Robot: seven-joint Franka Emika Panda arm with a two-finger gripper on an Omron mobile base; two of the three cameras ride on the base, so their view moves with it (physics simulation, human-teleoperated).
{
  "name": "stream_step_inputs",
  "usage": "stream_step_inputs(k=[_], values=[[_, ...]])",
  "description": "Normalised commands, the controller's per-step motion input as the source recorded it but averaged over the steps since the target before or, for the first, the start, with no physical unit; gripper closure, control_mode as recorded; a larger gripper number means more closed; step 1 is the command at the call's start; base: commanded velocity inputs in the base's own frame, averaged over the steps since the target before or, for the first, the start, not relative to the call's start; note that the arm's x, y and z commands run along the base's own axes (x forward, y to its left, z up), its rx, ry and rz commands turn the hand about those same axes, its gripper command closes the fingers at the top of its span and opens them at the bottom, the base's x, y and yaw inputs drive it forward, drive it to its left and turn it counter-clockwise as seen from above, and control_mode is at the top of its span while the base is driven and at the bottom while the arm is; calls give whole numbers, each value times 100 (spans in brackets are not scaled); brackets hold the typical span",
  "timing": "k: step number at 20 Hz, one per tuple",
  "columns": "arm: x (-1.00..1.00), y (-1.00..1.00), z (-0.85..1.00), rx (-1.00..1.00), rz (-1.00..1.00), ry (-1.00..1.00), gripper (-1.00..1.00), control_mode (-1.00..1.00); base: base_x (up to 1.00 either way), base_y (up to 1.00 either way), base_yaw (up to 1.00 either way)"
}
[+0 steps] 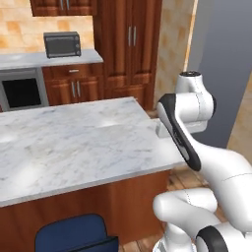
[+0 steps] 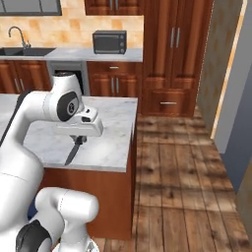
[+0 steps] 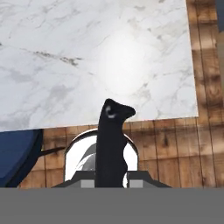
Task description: Retrieve the butter from the fridge and place it on a plate on the dining table. Then retrieve the butter knife by the fridge and place it near the plate.
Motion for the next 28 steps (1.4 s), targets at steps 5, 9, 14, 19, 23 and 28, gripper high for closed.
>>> stream_step_inputs(k=[5,9,14,19,23,28], values=[[0,0,0,0,0,0,100,100,-57,27,0],[0,0,0,0,0,0,100,100,-59,62,0],[0,0,0,0,0,0,100,100,-7,100,0],[0,0,0,0,0,0,100,100,-56,56,-8],[0,0,0,0,0,0,100,100,-63,-4,-34],[0,0,0,0,0,0,100,100,-5,11,-60]])
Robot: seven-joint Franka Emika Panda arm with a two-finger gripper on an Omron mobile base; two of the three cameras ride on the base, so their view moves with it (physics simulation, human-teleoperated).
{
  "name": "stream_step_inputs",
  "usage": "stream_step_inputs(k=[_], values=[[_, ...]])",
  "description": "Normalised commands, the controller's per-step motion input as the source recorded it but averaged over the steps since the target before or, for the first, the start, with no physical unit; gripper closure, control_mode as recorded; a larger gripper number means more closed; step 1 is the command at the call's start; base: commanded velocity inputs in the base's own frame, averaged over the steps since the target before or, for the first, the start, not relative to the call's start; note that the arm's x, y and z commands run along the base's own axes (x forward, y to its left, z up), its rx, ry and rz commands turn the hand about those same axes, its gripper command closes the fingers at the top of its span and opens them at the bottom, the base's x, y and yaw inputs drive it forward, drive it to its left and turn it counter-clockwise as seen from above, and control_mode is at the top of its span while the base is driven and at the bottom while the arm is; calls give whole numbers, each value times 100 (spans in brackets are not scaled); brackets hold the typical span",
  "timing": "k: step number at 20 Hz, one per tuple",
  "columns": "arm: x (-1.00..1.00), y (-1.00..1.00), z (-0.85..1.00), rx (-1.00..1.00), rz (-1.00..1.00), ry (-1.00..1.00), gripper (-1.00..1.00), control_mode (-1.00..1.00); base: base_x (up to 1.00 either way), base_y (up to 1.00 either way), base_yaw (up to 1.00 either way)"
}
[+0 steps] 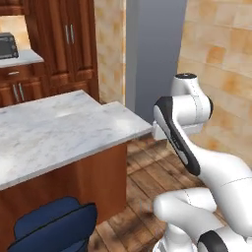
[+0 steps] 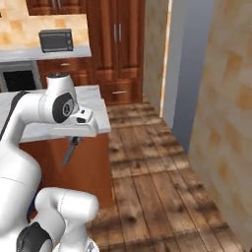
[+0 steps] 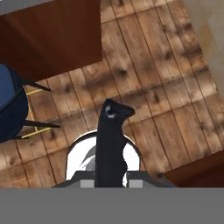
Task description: Retrieve the butter from the fridge and place it on a plate on the dining table. Then retrieve the butter knife by the fridge and place it near the plate.
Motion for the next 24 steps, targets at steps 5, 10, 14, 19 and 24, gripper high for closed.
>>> stream_step_inputs(k=[5,10,14,19,24], values=[[0,0,0,0,0,0,100,100,-16,6,-70],[0,0,0,0,0,0,100,100,-42,4,-60],[0,0,0,0,0,0,100,100,-89,8,-59],[0,0,0,0,0,0,100,100,-73,17,-43],[0,0,0,0,0,0,100,100,-85,22,-30]])
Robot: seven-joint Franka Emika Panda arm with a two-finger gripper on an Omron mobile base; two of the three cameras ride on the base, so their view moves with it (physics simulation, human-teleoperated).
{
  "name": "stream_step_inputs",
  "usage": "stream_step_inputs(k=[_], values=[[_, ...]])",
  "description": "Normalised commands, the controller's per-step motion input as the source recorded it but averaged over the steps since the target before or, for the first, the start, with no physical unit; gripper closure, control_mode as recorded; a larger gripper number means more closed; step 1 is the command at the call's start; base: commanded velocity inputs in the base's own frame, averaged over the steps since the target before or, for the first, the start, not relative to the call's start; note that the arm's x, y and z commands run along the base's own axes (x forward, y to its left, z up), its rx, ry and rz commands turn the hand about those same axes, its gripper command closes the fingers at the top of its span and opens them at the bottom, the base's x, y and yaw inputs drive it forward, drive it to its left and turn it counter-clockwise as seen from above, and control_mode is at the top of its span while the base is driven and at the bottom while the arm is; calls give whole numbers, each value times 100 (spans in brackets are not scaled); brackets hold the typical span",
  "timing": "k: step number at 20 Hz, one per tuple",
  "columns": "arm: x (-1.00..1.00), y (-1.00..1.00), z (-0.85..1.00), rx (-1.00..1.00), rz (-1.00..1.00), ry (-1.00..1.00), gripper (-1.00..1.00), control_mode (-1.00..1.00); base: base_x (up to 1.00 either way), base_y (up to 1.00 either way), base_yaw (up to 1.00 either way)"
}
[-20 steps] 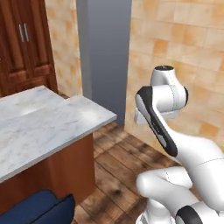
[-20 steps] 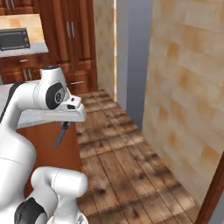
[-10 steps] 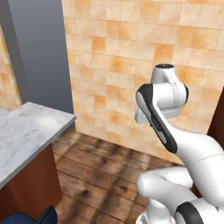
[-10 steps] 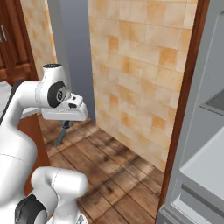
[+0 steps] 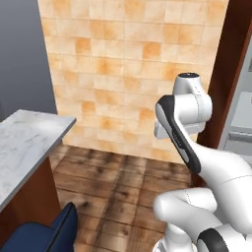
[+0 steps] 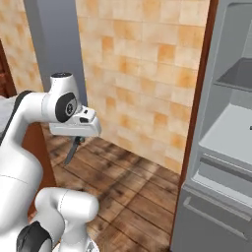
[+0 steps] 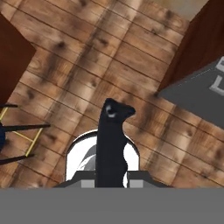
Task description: Retrieve the butter from the fridge and place it on a plate on the dining table. Then retrieve the butter knife by the fridge and place it near the plate.
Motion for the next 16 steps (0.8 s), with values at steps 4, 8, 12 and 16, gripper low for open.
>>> stream_step_inputs(k=[4,8,12,16], values=[[0,0,0,0,0,0,100,100,-91,22,-28],[0,0,0,0,0,0,100,100,-100,3,-24],[0,0,0,0,0,0,100,100,-100,0,-18],[0,0,0,0,0,0,100,100,-100,6,-10]])
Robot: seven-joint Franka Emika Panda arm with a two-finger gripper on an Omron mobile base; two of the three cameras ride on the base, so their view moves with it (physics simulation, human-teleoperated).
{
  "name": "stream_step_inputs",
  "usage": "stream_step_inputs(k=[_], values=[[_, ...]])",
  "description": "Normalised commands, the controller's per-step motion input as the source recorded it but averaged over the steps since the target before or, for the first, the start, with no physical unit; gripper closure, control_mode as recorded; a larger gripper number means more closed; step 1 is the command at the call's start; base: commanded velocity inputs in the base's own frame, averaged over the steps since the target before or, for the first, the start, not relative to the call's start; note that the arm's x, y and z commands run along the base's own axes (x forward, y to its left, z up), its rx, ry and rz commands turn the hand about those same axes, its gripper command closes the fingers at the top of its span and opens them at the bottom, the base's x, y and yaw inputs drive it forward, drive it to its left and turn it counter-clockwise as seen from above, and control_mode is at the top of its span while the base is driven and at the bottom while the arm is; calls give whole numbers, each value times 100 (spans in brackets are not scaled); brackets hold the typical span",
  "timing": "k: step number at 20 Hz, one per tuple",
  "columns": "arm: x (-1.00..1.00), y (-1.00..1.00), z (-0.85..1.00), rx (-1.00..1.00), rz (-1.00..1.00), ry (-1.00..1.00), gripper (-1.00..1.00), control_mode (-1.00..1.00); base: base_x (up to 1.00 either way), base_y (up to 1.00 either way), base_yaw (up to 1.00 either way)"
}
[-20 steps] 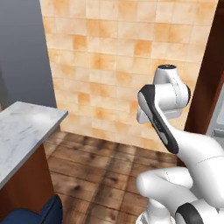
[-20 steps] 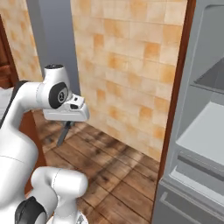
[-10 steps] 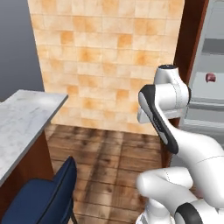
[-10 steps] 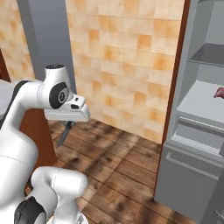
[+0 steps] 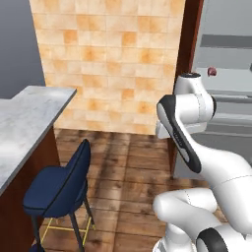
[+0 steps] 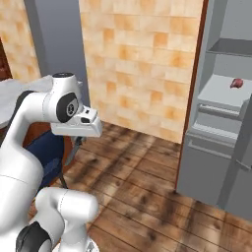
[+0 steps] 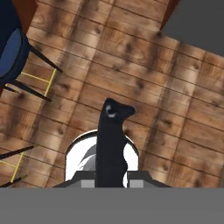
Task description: Retrieve the butter from the fridge and place it on a plate on the dining table. Then retrieve the butter knife by the fridge and place it near the plate.
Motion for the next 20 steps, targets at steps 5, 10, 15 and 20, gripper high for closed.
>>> stream_step_inputs(k=[5,10,15,20], values=[[0,0,0,0,0,0,100,100,-100,13,10],[0,0,0,0,0,0,100,100,-98,31,50],[0,0,0,0,0,0,100,100,-45,33,66],[0,0,0,0,0,0,100,100,-21,27,54]])
